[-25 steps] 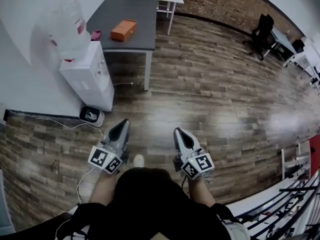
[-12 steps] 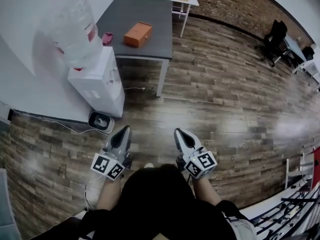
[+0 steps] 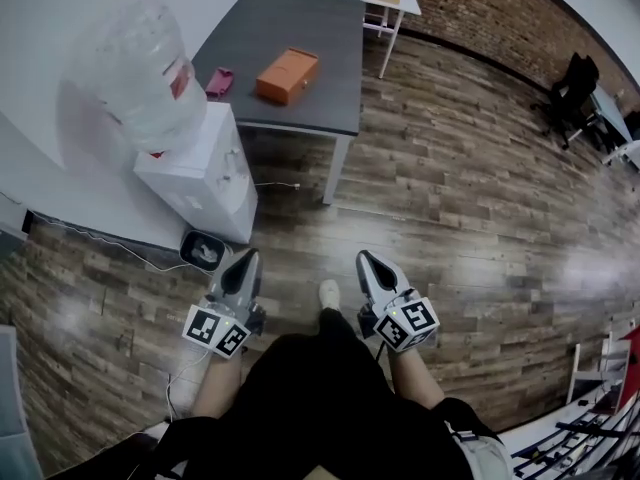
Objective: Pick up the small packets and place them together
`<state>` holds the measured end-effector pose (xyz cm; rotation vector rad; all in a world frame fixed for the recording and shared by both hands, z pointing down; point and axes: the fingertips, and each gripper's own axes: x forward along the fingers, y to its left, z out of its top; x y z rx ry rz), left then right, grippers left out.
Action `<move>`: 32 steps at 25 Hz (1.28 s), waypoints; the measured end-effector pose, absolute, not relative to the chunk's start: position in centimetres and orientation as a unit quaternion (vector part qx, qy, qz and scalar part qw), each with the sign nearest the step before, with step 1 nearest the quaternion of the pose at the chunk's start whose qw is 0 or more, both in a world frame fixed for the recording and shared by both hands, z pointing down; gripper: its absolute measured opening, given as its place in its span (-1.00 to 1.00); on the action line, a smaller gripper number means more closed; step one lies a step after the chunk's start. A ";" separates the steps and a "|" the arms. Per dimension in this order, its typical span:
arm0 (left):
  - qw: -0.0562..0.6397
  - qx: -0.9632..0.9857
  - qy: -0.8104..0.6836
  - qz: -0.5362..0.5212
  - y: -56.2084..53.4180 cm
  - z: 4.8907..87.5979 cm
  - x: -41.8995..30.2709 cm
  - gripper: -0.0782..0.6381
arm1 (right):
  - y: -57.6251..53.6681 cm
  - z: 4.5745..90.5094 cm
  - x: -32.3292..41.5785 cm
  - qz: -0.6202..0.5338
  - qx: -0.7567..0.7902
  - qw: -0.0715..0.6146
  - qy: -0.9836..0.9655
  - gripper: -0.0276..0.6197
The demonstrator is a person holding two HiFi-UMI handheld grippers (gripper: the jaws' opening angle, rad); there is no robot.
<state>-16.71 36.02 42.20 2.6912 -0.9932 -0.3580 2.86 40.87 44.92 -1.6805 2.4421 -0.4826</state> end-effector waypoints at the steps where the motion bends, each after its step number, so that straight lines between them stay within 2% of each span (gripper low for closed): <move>1: 0.121 0.923 -0.344 -0.123 34.9 42.0 -16.2 -0.78 | 39.7 44.6 3.5 -0.156 -0.557 0.073 0.812 -0.91; 8: 0.089 0.920 -0.360 -0.130 28.1 40.3 -12.2 -0.78 | 33.1 43.1 8.9 -0.140 -0.555 0.094 0.814 -0.91; 21: 0.088 0.909 -0.395 -0.097 22.0 40.4 -6.0 -0.78 | 26.0 43.8 14.8 -0.152 -0.529 0.099 0.829 -0.91; 32: 0.108 0.901 -0.413 -0.079 17.8 42.5 -5.8 -0.78 | 22.4 45.3 16.6 -0.163 -0.545 0.088 0.818 -0.91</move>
